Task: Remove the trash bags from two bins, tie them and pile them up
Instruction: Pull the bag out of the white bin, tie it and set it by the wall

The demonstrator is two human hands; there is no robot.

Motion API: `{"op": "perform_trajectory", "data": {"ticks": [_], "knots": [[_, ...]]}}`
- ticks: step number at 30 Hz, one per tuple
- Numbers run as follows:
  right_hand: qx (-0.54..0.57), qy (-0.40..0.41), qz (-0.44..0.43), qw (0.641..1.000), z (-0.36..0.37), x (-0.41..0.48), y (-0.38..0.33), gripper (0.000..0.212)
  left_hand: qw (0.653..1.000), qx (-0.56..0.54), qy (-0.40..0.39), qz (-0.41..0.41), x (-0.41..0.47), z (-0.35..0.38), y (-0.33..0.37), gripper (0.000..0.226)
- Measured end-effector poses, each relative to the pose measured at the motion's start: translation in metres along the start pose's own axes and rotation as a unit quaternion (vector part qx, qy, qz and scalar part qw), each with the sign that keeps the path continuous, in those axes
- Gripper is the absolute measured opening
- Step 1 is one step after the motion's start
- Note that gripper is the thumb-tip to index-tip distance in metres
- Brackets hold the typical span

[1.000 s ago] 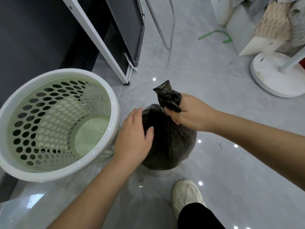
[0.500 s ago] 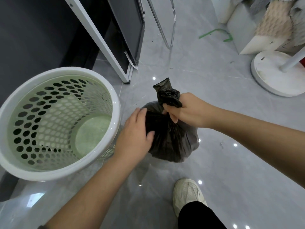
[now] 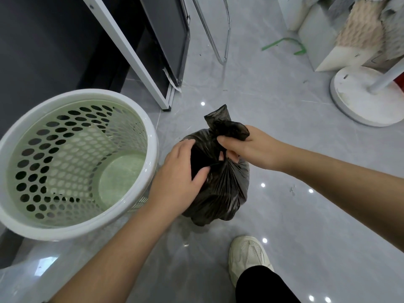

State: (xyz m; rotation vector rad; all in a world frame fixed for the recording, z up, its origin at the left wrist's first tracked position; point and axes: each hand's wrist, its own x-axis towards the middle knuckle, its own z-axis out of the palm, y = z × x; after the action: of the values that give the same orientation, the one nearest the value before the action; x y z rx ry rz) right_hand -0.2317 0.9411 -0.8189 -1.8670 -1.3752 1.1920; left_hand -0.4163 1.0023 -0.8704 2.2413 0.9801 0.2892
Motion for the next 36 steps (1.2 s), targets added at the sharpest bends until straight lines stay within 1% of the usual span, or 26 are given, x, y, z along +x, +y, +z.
{"op": "perform_trajectory", "data": {"ticks": [3,4,6,8,10,12,13,16,17,19,20,22,25,26,28,29,30,31,33,34,36], "knots": [[0.02,0.008,0.003,1.0,0.001,0.001,-0.003,0.05,0.997,-0.02,0.054,0.052,-0.003,-0.014,0.008,0.042],[0.024,0.014,0.004,1.0,0.002,0.002,-0.003,0.049,0.995,-0.022,0.063,0.069,-0.001,-0.02,0.009,0.039],[0.035,0.028,0.014,0.999,0.004,0.002,-0.003,0.047,0.992,-0.015,0.066,0.106,0.004,-0.032,0.01,0.043],[0.063,0.041,0.027,0.997,0.008,0.001,-0.002,0.045,0.986,0.01,0.05,0.159,0.012,-0.043,0.01,0.051],[0.091,0.054,0.04,0.994,0.013,0.001,0.0,0.041,0.973,0.053,0.018,0.225,0.02,-0.051,0.008,0.057],[0.108,0.053,0.058,0.991,0.018,0.0,0.002,0.04,0.956,0.097,-0.015,0.277,0.028,-0.055,0.003,0.06],[0.119,0.045,0.064,0.99,0.02,0.0,0.002,0.043,0.95,0.112,-0.03,0.29,0.031,-0.054,0.0,0.06],[0.159,0.016,0.073,0.984,0.026,-0.001,0.0,0.04,0.95,0.115,-0.074,0.282,0.038,-0.047,-0.007,0.053],[0.169,0.013,0.08,0.982,0.027,-0.002,0.0,0.037,0.949,0.112,-0.08,0.282,0.04,-0.043,-0.008,0.046],[0.182,0.016,0.093,0.979,0.028,-0.002,-0.001,0.034,0.943,0.128,-0.063,0.301,0.042,-0.039,-0.01,0.027],[0.189,0.018,0.094,0.977,0.028,-0.002,-0.001,0.034,0.941,0.137,-0.053,0.304,0.043,-0.039,-0.009,0.024],[0.197,0.018,0.094,0.976,0.027,-0.002,0.0,0.032,0.945,0.134,-0.05,0.294,0.042,-0.04,-0.01,0.026],[0.228,0.008,0.109,0.967,0.026,-0.001,0.005,0.035,0.968,0.066,-0.063,0.235,0.033,-0.048,-0.004,0.023],[0.239,0.007,0.114,0.964,0.026,-0.001,0.006,0.037,0.971,0.05,-0.072,0.223,0.029,-0.05,-0.001,0.032],[0.257,-0.002,0.122,0.959,0.025,0.0,0.007,0.039,0.968,0.062,-0.095,0.225,0.025,-0.05,0.004,0.065],[0.26,-0.008,0.127,0.957,0.025,0.001,0.005,0.04,0.965,0.072,-0.105,0.23,0.025,-0.049,0.004,0.073],[0.26,-0.016,0.13,0.957,0.024,0.003,0.002,0.04,0.963,0.075,-0.109,0.236,0.027,-0.046,0.004,0.073],[0.264,-0.025,0.133,0.955,0.024,0.004,0.002,0.041,0.961,0.074,-0.098,0.249,0.029,-0.042,0.003,0.063],[0.274,-0.052,0.141,0.95,0.022,0.005,0.0,0.042,0.956,0.084,-0.052,0.277,0.032,-0.038,0.002,0.031],[0.273,-0.067,0.145,0.949,0.021,0.005,0.0,0.042,0.954,0.092,-0.039,0.284,0.033,-0.038,0.001,0.021],[0.263,-0.089,0.145,0.95,0.019,0.003,0.001,0.038,0.951,0.095,-0.047,0.292,0.033,-0.038,-0.001,0.017]]}}
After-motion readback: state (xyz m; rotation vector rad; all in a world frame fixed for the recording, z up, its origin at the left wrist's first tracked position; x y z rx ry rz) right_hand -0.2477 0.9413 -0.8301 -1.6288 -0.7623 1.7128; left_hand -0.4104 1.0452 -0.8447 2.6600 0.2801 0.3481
